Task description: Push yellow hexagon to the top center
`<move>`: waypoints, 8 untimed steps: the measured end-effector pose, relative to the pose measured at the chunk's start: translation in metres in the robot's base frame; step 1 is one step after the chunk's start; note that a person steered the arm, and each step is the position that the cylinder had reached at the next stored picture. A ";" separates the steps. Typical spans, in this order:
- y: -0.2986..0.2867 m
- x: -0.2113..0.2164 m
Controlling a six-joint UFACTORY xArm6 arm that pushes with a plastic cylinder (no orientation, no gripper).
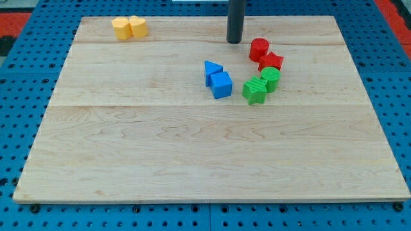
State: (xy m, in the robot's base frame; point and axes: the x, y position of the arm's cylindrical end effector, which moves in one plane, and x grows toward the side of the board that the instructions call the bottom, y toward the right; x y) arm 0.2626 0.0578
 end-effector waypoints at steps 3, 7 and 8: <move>0.017 0.039; -0.315 -0.050; -0.268 -0.063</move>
State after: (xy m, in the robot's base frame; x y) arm 0.2001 -0.2098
